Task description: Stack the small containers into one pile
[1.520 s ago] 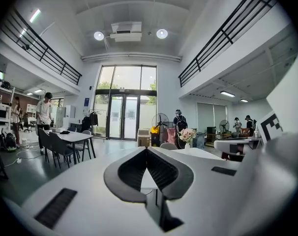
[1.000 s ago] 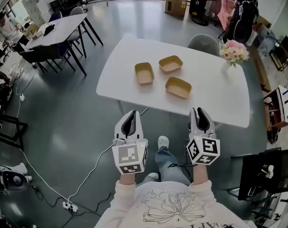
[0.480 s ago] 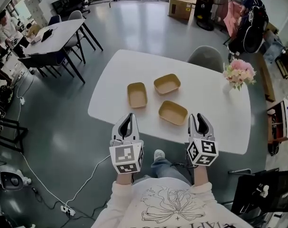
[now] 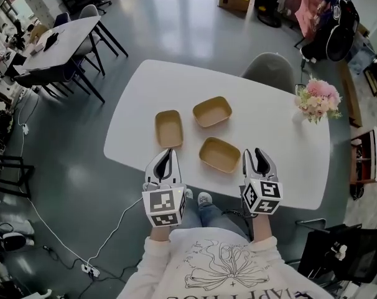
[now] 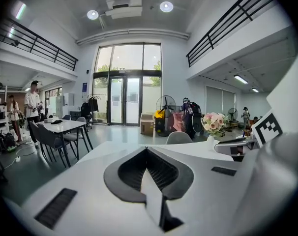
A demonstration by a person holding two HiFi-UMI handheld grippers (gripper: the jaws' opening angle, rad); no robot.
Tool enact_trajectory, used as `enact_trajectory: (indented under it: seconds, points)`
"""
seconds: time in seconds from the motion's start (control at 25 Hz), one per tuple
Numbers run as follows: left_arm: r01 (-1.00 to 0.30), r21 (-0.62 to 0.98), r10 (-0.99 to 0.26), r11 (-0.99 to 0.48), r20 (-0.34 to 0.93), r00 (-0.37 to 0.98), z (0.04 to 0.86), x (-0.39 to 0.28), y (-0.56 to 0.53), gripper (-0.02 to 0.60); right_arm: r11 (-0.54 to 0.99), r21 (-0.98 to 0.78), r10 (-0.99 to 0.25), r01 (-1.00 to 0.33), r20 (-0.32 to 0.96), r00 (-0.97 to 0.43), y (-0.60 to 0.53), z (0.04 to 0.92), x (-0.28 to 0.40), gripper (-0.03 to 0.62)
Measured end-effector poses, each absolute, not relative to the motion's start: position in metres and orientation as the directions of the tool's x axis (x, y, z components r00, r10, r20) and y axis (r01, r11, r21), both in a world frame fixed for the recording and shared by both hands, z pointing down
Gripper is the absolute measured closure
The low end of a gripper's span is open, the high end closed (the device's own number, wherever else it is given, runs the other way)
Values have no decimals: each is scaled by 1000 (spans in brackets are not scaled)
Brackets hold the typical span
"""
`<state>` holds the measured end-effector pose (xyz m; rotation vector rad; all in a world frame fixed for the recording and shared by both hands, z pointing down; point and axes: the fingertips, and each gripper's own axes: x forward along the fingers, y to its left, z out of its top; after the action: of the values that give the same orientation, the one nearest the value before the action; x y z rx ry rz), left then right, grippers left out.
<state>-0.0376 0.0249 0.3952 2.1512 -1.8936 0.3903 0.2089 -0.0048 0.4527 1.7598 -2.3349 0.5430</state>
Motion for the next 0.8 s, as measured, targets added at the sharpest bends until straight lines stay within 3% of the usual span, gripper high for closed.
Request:
enact_trajectory:
  seconds: [0.8]
  points:
    - [-971,49,-815,-236,533,225,470,-31,-39,575,89,-244,-755,-966,615,-226,-10,572,207,419]
